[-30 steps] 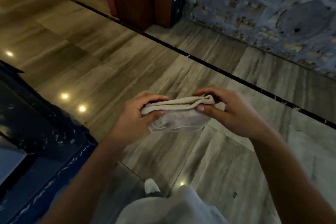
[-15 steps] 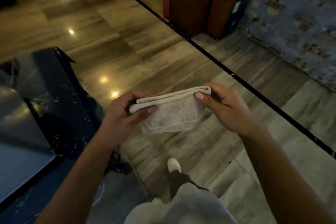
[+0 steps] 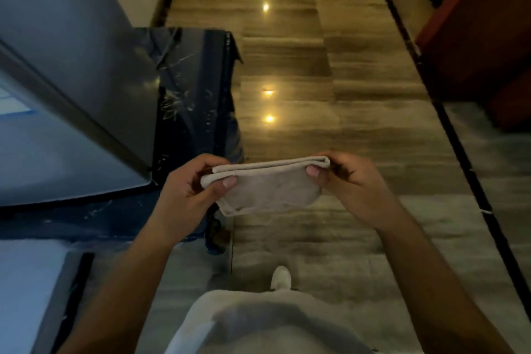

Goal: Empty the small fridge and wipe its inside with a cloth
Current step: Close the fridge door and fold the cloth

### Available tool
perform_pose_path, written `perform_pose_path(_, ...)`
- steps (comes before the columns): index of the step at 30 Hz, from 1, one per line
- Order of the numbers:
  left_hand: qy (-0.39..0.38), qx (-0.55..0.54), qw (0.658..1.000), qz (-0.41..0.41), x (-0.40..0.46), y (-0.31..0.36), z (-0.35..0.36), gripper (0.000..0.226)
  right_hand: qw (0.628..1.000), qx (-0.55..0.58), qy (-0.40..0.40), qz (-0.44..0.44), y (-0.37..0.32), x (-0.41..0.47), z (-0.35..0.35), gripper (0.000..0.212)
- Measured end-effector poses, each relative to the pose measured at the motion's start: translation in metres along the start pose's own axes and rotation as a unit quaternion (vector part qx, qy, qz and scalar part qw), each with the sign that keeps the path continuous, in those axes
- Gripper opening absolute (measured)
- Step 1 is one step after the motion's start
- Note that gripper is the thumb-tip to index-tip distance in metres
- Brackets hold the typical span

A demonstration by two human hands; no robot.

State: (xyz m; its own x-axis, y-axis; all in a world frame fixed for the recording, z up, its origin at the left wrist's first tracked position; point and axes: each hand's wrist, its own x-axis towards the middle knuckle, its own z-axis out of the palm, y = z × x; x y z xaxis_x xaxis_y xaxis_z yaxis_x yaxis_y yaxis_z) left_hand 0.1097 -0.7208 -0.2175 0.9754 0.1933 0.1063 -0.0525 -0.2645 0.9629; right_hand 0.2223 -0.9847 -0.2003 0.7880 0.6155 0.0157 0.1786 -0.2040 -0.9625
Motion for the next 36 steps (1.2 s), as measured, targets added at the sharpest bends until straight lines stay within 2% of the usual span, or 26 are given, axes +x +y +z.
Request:
perform_pose_path(4, 0.09, 0.01, 0.994, -0.066, -0.012, -0.022, -0.019, 0.014, 0.992, 0.088, -0.083, 0.035, 0.02, 0.04, 0.029, 0.013)
perform_pose_path(9, 0.163, 0.028, 0.981, -0.099, -0.025, -0.047, -0.054, 0.022, 0.983, 0.101, -0.144, 0.058, 0.038, 0.075, 0.076, 0.013)
perform_pose_path(12, 0.184, 0.027, 0.975, -0.123, -0.025, -0.064, -0.078, 0.025, 0.979, 0.104, -0.155, 0.084, 0.044, 0.096, 0.106, 0.012)
perform_pose_path(15, 0.174, 0.033, 0.974, -0.141, -0.023, -0.089, -0.098, 0.033, 0.972, 0.127, -0.151, 0.131, 0.049, 0.116, 0.135, 0.012)
perform_pose_path(19, 0.152, 0.021, 0.97, -0.187, -0.019, -0.123, -0.114, 0.043, 0.973, 0.101, -0.127, 0.166, 0.066, 0.133, 0.159, 0.018)
perform_pose_path(24, 0.12, 0.047, 0.973, -0.191, 0.003, -0.151, -0.13, 0.033, 0.963, 0.104, -0.102, 0.225, 0.084, 0.146, 0.177, 0.014)
perform_pose_path(30, 0.087, 0.052, 0.974, -0.204, 0.045, -0.173, -0.124, 0.013, 0.957, 0.097, -0.082, 0.259, 0.106, 0.182, 0.167, 0.016)
perform_pose_path(33, 0.083, 0.058, 0.968, -0.231, 0.059, -0.183, -0.12, 0.013, 0.949, 0.095, -0.103, 0.284, 0.121, 0.205, 0.161, 0.017)
perform_pose_path(36, 0.114, 0.061, 0.959, -0.252, 0.065, -0.188, -0.116, 0.015, 0.937, 0.106, -0.149, 0.297, 0.133, 0.224, 0.158, 0.015)
